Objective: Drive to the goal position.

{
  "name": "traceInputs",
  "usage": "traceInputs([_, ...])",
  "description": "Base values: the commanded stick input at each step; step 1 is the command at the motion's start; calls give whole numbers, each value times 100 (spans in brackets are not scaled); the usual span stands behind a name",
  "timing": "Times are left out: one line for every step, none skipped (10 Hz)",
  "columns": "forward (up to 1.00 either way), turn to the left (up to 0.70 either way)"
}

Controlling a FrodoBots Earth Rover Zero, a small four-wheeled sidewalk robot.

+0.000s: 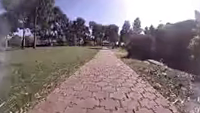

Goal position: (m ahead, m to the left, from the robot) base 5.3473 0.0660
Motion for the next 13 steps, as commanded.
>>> traceInputs([70, 0])
traceInputs([70, 0])
traceInputs([70, 0])
traceInputs([70, 0])
traceInputs([70, 0])
traceInputs([70, 0])
traceInputs([70, 0])
traceInputs([70, 0])
traceInputs([70, 0])
traceInputs([70, 0])
traceInputs([70, 0])
traceInputs([70, 0])
traceInputs([70, 0])
